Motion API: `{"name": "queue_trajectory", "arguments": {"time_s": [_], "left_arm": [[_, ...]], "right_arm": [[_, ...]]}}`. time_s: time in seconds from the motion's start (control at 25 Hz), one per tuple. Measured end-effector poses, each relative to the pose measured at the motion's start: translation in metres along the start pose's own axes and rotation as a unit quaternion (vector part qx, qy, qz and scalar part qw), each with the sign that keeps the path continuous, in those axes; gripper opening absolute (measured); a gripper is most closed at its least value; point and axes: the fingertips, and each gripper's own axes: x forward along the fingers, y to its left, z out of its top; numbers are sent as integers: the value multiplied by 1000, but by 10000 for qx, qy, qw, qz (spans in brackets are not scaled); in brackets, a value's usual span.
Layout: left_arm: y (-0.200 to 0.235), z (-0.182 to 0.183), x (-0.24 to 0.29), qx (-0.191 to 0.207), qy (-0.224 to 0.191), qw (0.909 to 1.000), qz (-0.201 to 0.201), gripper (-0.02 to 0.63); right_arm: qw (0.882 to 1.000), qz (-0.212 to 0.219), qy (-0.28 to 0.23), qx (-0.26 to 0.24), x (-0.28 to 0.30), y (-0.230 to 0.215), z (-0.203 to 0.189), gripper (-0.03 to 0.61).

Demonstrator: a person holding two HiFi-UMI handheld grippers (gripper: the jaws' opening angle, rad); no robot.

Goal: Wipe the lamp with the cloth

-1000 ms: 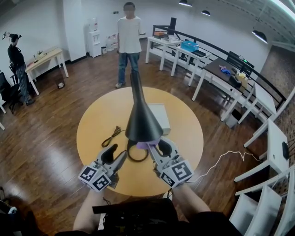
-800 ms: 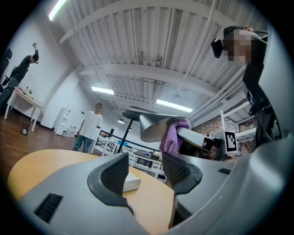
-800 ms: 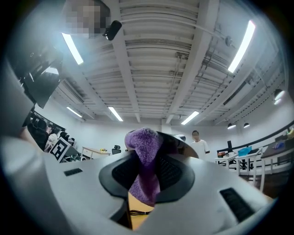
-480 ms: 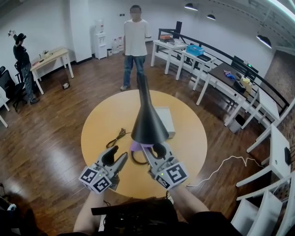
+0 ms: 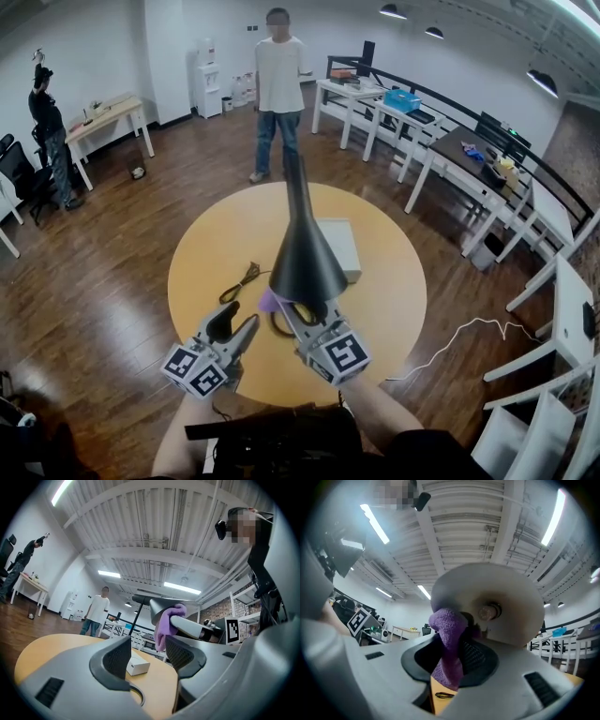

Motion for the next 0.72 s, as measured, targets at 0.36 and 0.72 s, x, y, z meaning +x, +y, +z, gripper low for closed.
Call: {"name": "queue_trajectory", "arguments": {"time_s": [0.36,0.72], "left_arm": [[1,-12,14,128,70,9995,281,229],[-16,-28,56,277,44,9979,576,229]], "right_arm": [[9969,-325,603,379,-24,-39,-36,92],[9969,-82,764,185,-51,-92,-37,92]]}}
